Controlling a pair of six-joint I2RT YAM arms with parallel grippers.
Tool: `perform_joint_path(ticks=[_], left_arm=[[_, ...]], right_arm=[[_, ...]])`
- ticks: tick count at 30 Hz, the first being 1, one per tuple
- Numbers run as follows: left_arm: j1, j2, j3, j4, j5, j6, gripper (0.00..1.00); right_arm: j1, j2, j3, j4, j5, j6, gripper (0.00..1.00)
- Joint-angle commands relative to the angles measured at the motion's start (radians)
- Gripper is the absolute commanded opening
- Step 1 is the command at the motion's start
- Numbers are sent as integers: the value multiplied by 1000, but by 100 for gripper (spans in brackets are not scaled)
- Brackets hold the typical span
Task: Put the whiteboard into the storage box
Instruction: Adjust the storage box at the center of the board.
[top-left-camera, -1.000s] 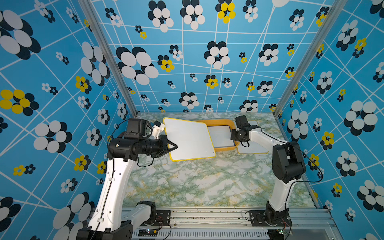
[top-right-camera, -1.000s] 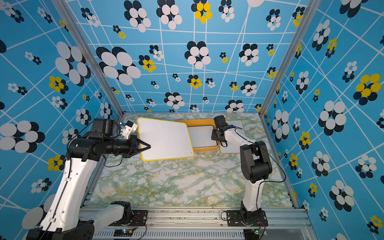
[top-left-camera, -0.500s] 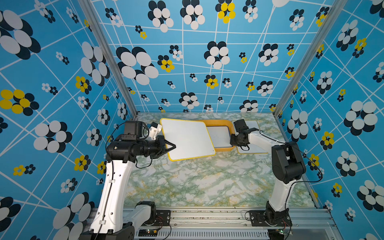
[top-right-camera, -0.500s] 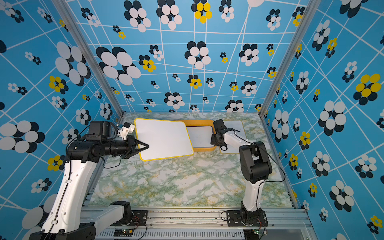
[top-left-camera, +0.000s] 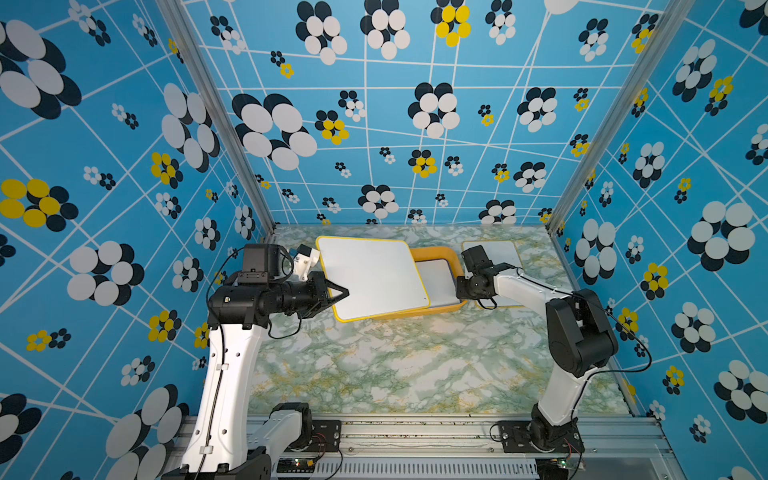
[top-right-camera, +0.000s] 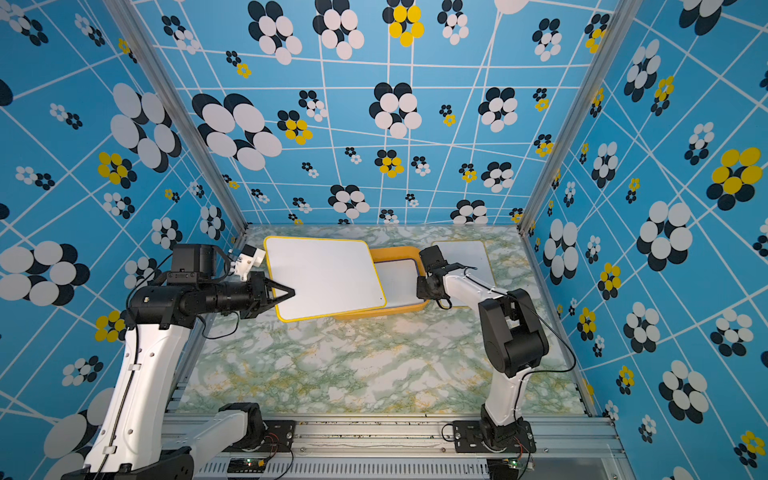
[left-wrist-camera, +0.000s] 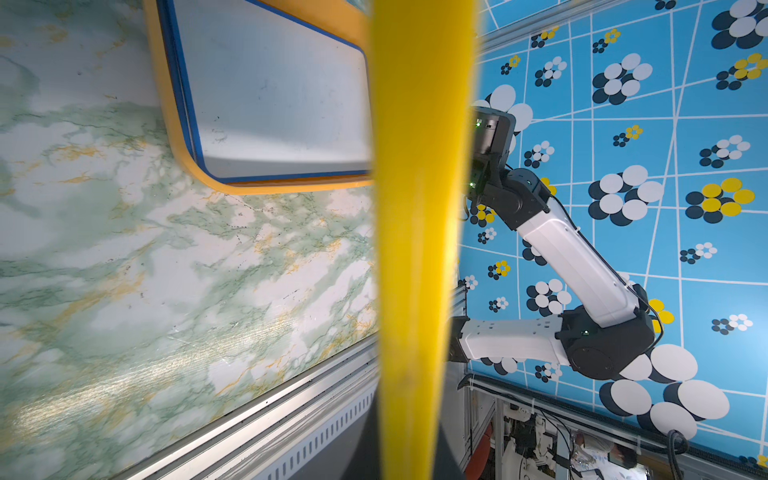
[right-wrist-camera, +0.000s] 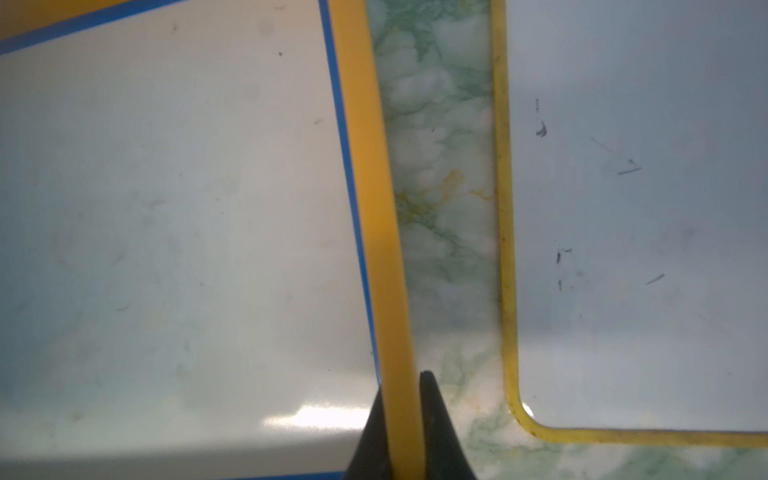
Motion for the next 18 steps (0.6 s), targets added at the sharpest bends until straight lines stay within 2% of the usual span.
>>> perform_joint_path(ticks=[1,13,18], left_arm=[[12,-34,-1,36,70,32,0],[14,-54,-57,62,73,15,0],[14,-53,-73,45,42,24,0]], right_arm=[[23,-29,-36,-12,-2,-44,4],[43,-127,-185,47,-36,85,4],[50,-132,-194,34,-53,106,7]])
